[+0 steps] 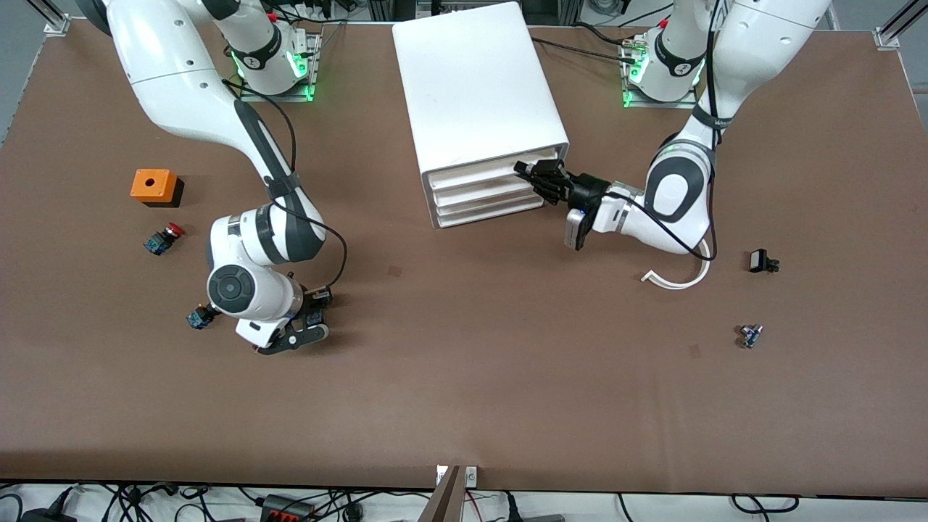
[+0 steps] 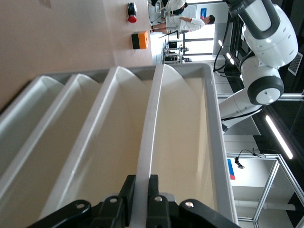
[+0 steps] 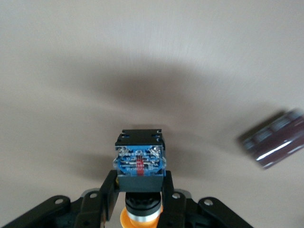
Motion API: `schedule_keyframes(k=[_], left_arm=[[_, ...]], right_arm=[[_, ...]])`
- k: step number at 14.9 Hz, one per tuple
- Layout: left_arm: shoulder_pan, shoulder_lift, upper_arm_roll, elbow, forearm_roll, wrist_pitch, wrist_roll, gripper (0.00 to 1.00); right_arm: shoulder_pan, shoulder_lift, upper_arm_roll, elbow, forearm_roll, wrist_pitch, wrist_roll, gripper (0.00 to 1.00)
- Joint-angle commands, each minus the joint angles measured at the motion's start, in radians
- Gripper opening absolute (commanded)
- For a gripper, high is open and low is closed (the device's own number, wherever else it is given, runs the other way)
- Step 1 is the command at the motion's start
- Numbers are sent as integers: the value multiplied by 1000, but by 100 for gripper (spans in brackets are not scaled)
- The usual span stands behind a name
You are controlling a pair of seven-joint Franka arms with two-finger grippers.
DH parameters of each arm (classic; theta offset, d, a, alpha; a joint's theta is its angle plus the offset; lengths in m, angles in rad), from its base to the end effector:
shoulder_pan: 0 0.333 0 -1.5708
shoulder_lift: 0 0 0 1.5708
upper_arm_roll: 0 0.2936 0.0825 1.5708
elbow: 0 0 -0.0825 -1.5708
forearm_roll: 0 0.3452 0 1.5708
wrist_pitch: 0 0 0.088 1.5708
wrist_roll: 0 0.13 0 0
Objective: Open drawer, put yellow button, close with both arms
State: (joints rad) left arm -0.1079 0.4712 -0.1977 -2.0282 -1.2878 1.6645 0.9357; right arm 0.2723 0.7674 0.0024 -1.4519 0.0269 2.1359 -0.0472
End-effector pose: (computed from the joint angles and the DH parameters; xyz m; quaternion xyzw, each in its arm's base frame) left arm 0.4574 -0.2637 0.2448 0.7391 -0.1788 -0.1384 0.6345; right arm 0.6397 0.1818 0.2074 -0.9874 -0.1522 0.0428 0.0071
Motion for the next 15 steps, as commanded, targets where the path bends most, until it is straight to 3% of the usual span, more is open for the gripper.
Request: schedule_keyframes(k=[1,4,6,7,8,9,10,12,15], left_arm=[[4,113,27,150,31,20,-21,0],[4,177,76,274,111,18,-32,0],[2,190,87,330,152,18,-81,1],[2,191,87,342,168,20,-106,12],[-2,191,87,344,173,34,-120,39],[4,185,87,344,174,50,-124,87],[10,181,87,345,174,49,-124,100],[27,158,90,371,183,43,-158,100],[34,121,90,460,280,-7,-392,100]], right_arm=[[7,-33,-4,111,-12,-98,-13,0],[13,-36,1,283,-12,-233,-13,0],[31,-43,5,339,-7,-292,-13,0],[45,-56,5,355,-5,-309,-10,0],[70,-74,5,370,-4,-312,-5,0],[87,-85,5,375,-1,-312,-3,0],[106,-95,4,375,-1,-312,-2,0],[149,-129,5,377,1,-312,0,0],[250,-177,1,377,-4,-329,73,0]])
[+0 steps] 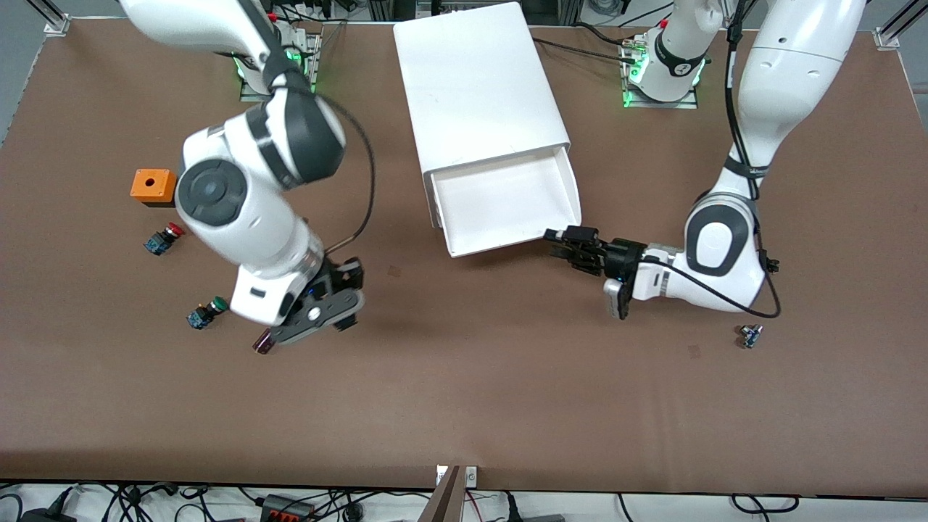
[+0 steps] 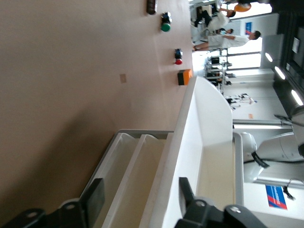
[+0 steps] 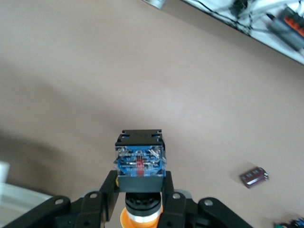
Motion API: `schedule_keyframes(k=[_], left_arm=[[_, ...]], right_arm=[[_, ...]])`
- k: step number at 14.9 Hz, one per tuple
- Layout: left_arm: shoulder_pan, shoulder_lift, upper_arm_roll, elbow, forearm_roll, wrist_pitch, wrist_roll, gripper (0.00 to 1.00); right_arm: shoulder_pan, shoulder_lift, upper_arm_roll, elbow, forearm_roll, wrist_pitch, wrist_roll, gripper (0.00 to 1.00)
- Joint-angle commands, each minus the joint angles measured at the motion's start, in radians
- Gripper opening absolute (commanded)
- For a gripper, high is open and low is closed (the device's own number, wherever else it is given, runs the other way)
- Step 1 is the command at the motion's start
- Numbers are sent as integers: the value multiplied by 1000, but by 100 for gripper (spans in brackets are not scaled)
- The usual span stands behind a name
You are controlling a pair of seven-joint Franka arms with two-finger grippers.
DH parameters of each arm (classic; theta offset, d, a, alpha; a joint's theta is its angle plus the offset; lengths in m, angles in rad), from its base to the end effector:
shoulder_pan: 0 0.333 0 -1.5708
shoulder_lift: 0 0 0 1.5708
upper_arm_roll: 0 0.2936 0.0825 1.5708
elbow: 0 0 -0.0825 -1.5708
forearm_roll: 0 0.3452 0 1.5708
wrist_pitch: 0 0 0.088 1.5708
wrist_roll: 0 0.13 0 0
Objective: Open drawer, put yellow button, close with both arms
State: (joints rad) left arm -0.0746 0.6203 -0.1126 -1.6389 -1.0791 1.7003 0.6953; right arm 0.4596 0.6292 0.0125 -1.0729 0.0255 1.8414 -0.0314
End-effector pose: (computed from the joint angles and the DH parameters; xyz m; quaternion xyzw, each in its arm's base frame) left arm 0.5759 -0.2063 0.2681 0.8170 -0.1600 -0.1032 0.5443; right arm 0.6213 0.3174 0.4420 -0.9670 -0.2446 -0.0644 0.0309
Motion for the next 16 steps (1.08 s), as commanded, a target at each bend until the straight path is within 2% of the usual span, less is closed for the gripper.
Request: schedule_keyframes(k=[1,4,9,12,13,14,16], left_arm=[[1,-30,5,112,127,-94,-230,100],[7,-80,4,177,318,-178,-435,100],[-17,-201,-16,186,730,-264,-736,100],[-43,-235,-19,191,963,-295,-804,100],[-47,-244,-21,218,1037,-297,-804,100],[-48,-243,-21,269,1088,-313,-809,100],[-42,-231,-15,353,1102,-346,-804,100]], right_arm=[[101,-40,-11,1,-4,-40,129,0],[180,-31,-6,39,-2,-53,279,0],[298,24,-3,71,-1,-18,478,0],[341,53,-3,74,2,-10,542,0],[359,63,-3,74,2,-10,568,0],[373,70,-3,74,2,-10,588,0],[390,86,-3,74,2,-10,604,0]])
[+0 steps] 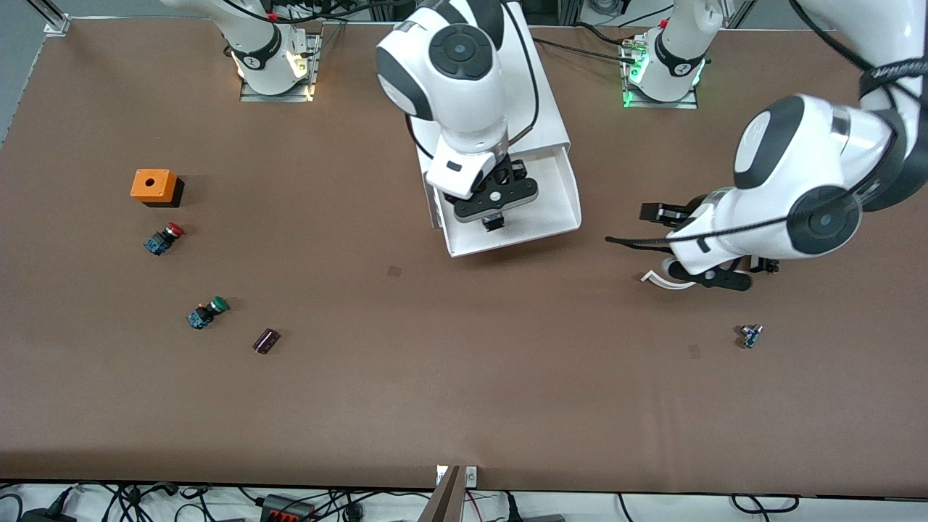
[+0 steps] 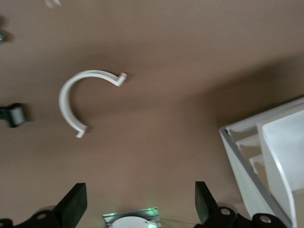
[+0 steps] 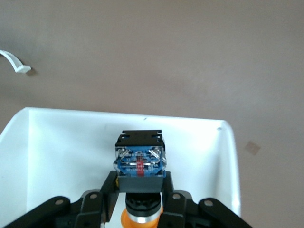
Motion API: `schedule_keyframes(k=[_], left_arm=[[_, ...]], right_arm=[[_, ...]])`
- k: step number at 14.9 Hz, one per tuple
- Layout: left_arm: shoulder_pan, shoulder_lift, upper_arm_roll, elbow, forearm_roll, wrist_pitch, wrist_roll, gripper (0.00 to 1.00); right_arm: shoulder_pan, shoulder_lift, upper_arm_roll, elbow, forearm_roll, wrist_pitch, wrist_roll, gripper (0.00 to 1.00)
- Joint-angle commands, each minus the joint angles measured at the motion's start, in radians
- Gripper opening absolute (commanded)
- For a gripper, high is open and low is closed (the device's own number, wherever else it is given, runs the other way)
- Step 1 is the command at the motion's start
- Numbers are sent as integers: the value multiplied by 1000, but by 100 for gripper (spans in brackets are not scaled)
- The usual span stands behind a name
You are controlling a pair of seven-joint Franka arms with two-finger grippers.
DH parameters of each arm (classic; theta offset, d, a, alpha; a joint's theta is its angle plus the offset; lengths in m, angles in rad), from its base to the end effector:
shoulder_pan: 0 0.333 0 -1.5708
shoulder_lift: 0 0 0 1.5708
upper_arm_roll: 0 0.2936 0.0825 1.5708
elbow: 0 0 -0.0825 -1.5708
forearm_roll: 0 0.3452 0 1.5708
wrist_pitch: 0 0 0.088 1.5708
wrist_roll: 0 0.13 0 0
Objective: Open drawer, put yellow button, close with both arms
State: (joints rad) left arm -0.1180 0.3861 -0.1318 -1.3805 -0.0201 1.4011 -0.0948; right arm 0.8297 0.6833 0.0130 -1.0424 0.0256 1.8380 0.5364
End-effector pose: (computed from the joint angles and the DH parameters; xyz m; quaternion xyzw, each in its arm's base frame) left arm 0.5610 -0.1351 0.4366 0.9801 -0.0757 -0.1834 0.0039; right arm 0.4694 0.5263 0.4176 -0.9873 -0.1480 -0.0328 0.0485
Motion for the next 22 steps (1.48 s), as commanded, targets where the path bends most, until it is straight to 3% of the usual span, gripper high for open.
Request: schedule_keyframes(k=[1,3,11,12,14,19,22], left_arm=[[4,10,5,138,43,-47,-19,100],[4,5,8,184,46,-57,-20,100],[12,-7,6,176,43,-47,-19,100],[12,-7,6,176,43,-47,-19,100],[12,-9,6,175,43,-47,-19,100],[12,-9,6,175,43,-47,-20,100],[12,-12,5,166,43,-48,-20,100]], right_arm=[[28,36,-4,44,4,-11,43,0],[40,48,-2,44,4,-19,54,0],[46,90,-4,42,4,-6,68,0],[46,91,-4,42,4,-8,68,4],[46,90,-5,45,4,-6,70,99],[17,78,-15,110,4,-28,103,100],[-96,47,-19,119,-6,-52,91,100]])
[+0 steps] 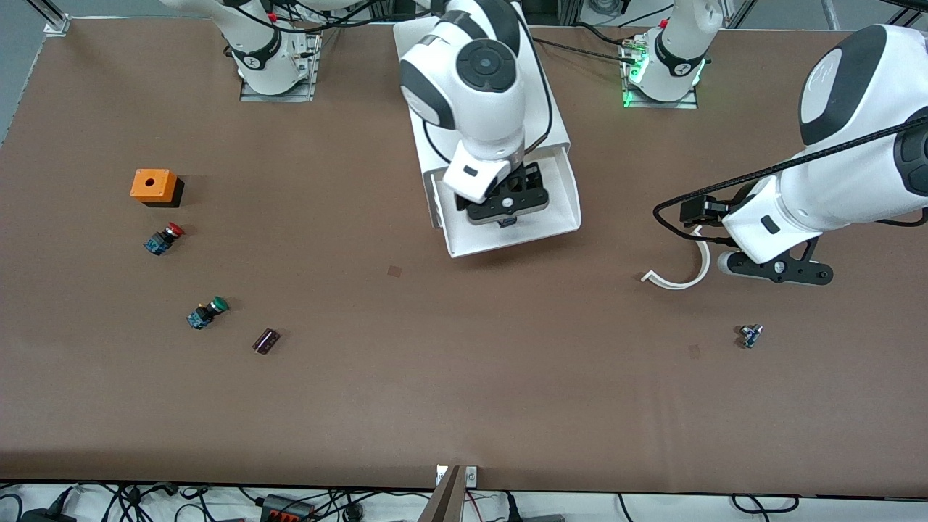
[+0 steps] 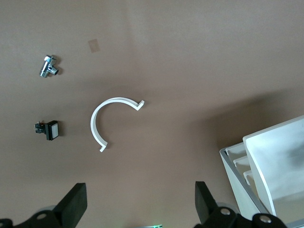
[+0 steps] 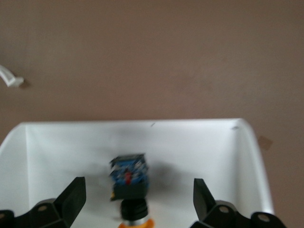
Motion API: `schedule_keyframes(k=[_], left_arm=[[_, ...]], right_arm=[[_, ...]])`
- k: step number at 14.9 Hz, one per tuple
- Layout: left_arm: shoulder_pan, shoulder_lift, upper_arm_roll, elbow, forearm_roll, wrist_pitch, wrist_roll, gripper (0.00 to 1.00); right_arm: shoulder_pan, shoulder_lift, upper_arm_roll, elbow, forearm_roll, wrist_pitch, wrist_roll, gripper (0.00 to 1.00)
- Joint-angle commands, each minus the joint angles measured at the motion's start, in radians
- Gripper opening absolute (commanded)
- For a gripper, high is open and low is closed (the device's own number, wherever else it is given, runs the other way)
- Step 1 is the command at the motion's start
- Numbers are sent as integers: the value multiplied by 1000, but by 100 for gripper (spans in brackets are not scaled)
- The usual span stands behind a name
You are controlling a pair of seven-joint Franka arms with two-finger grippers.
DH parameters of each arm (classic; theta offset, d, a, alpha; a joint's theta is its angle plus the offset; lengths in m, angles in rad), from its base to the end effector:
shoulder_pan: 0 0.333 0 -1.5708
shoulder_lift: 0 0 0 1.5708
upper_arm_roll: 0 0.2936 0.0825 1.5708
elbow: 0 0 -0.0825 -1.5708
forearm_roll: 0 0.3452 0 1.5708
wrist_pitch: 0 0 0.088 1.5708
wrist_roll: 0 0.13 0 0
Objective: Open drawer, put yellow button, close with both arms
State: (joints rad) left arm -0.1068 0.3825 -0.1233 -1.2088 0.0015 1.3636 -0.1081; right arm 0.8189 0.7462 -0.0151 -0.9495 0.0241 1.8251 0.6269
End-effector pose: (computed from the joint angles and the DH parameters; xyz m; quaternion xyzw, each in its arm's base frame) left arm 0.5763 -0.1213 0.5048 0.9917 -0.0587 -0.1144 0.0034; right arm 0.4929 0.5203 0.4139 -0.9940 -0.0882 -0.0443 0.0476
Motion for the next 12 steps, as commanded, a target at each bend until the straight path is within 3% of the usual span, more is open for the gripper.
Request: schedule_keyframes(k=[1,4,7,9,12], left_arm=[[1,-8,-4,-6,20,-9,-18,100],[-11,-8,-6,-47,-27,35,-117,100],[-28,-8,-53,-158,-46,214,-246,100],[-42,4,-97,-201,-45,325,-350,100],[-115,30,-104,-277,-40,520,-465,100]], right_arm=[[-133,-31,11,25,-7,-44,-21,100],[-310,-36,12,12,-9,-70,-172,100],[-461,-34,12,-8,-12,-87,-433,100],[-542,-34,12,-18,-9,-89,-467,100],[-628,-37,14,-25,2,-95,-489,100]])
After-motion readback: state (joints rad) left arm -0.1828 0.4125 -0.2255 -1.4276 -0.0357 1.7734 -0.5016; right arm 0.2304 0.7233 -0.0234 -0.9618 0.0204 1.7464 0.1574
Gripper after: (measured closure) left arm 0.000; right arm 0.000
